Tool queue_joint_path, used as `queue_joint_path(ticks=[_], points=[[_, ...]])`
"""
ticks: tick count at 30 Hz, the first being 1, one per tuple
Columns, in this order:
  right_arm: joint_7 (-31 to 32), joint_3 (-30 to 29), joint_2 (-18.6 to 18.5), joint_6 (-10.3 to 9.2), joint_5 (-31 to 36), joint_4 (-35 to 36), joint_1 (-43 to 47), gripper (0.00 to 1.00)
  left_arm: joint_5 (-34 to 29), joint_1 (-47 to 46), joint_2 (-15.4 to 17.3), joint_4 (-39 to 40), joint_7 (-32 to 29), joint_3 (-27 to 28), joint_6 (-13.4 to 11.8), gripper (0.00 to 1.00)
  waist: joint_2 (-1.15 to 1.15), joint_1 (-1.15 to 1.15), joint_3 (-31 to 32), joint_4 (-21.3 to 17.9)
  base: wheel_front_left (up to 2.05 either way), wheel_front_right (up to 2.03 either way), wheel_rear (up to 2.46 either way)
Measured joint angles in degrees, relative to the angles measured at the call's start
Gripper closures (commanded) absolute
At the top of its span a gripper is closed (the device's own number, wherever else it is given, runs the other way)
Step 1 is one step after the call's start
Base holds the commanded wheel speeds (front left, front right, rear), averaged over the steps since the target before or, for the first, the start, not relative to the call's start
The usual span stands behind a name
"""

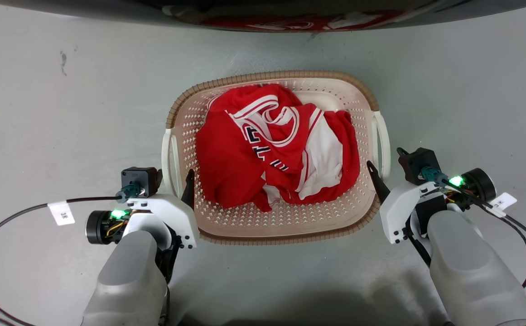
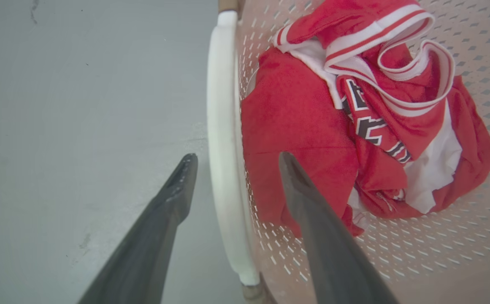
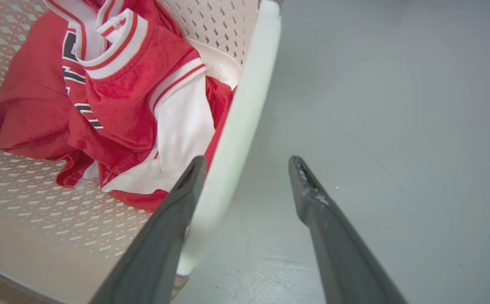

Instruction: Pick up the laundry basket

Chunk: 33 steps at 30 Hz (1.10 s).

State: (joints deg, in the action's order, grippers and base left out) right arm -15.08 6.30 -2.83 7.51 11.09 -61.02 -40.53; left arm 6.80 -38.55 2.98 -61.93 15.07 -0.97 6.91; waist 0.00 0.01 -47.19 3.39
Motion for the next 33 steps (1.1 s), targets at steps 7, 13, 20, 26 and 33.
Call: queue_joint_path(ticks=[7, 13, 20, 26, 33], points=[[0.0, -0.6, 0.0, 0.01, 0.5, -2.7, -1.5, 0.00, 0.4, -1.7, 0.0, -1.5, 0.0, -1.9, 0.2, 0.00, 0.00, 0.00, -1.4, 0.5, 0.00, 0.00, 0.00], [0.0, 0.0, 0.1, 0.03, 0.2, -4.6, -2.7, 1.00, 1.4, -2.8, -0.1, -2.8, 0.0, -4.0, 0.3, 1.00, 0.00, 0.00, -2.0, 0.6, 0.00, 0.00, 0.00], [0.0, 1.2, 0.2, 0.00, -1.1, -6.1, -3.0, 1.00, 3.1, -3.1, -0.4, -4.4, -0.1, -5.9, 0.5, 1.00, 0.00, 0.00, -0.6, 0.6, 0.00, 0.00, 0.00], [0.0, 2.9, 0.2, 0.00, -2.5, -7.6, -2.1, 1.00, 4.3, -2.6, -0.4, -6.5, -0.1, -7.4, 0.5, 1.00, 0.00, 0.00, 2.8, 0.4, 0.00, 0.00, 0.00], [0.0, 7.6, 0.1, -0.01, -7.0, -9.8, 0.7, 1.00, 7.5, -0.2, -0.2, -9.6, -0.5, -11.2, 0.5, 1.00, 0.00, -0.01, 8.7, -0.1, 0.00, 0.00, 0.00]])
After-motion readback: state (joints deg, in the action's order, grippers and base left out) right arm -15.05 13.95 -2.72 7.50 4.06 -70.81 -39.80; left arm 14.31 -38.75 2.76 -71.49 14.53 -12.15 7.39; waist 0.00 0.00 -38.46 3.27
